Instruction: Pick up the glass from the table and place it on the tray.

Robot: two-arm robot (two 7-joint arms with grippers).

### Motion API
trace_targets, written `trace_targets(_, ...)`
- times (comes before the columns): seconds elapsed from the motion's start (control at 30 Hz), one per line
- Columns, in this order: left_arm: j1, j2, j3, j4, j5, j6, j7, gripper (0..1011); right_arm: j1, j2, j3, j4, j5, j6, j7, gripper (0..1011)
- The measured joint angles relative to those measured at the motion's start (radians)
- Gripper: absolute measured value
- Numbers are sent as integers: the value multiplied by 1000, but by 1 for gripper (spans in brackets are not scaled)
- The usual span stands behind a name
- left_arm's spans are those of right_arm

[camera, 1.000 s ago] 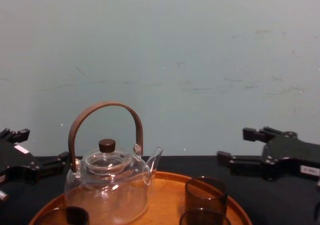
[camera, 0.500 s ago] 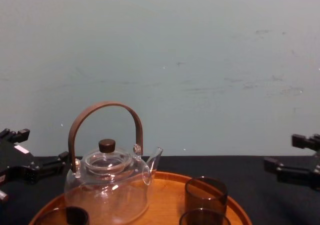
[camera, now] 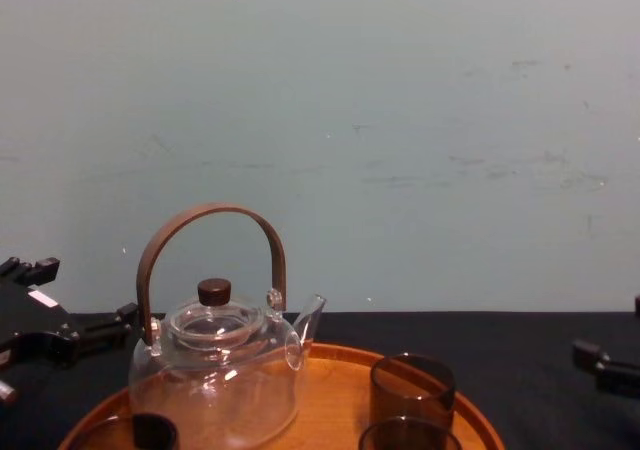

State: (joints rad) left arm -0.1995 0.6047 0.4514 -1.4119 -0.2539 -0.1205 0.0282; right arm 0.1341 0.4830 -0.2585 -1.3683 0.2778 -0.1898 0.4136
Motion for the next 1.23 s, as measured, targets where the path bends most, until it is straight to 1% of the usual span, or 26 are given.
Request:
trace_targets(0.27, 0, 0, 0, 0, 0, 0, 0, 1001, -12, -19, 11, 27, -24, -5, -9, 1002)
trace_targets(1.23, 0, 0, 0, 0, 0, 0, 0, 1001, -10, -17, 10, 27, -21, -6, -9, 1002)
